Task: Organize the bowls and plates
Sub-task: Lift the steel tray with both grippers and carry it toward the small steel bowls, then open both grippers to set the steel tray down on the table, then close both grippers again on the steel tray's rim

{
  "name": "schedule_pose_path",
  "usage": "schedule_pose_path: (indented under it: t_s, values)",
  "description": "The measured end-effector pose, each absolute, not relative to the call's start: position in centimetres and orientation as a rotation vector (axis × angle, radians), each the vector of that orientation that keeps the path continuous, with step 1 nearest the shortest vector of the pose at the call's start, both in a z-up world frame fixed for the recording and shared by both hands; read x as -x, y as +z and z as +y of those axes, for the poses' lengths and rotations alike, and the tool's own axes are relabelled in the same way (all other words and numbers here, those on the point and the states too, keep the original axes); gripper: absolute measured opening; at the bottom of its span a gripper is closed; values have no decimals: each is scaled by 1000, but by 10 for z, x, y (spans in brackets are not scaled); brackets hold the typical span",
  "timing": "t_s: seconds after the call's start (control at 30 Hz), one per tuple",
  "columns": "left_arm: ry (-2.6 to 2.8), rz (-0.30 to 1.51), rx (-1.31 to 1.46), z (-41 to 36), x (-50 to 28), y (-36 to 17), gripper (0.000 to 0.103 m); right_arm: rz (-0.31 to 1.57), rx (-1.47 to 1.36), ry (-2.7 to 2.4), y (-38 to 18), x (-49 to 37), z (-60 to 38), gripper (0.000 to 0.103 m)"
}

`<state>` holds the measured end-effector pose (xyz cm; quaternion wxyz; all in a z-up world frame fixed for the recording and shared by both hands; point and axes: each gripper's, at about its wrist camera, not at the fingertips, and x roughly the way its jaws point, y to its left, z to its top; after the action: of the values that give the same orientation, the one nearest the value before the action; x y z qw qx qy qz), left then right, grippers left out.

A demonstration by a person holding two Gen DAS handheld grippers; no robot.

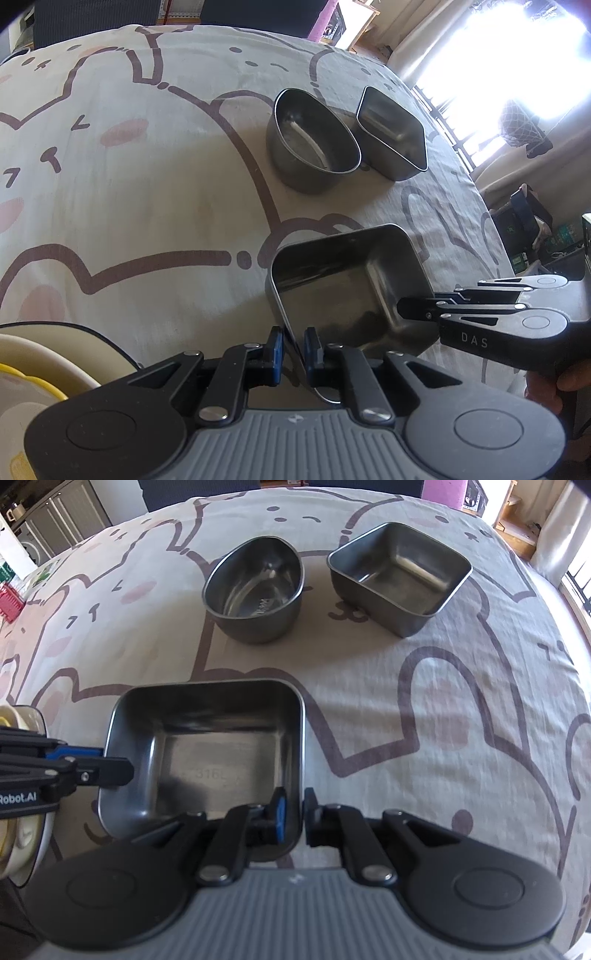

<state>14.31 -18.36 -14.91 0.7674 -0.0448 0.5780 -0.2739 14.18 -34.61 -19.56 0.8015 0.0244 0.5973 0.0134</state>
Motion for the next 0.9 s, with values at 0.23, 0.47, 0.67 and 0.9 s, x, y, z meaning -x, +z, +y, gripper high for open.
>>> schedule_pose_path:
  t_s: [0.23,0.47,0.67,0.9]
  values:
    - [-606,1256,117,-181,-140,-140,38,1255,-44,26,-189,-137,-344,44]
    - [-595,1183,151,-178,-127,-114,93,1122,-79,10,-160,-126,-363,81]
    - [-537,1095,267,-190,-114,-90,103,994,-48,18,-142,-132,-410,103]
    - [-485,997,429,-240,-123,-83,103,855,32,13,-128,-180,-469,103]
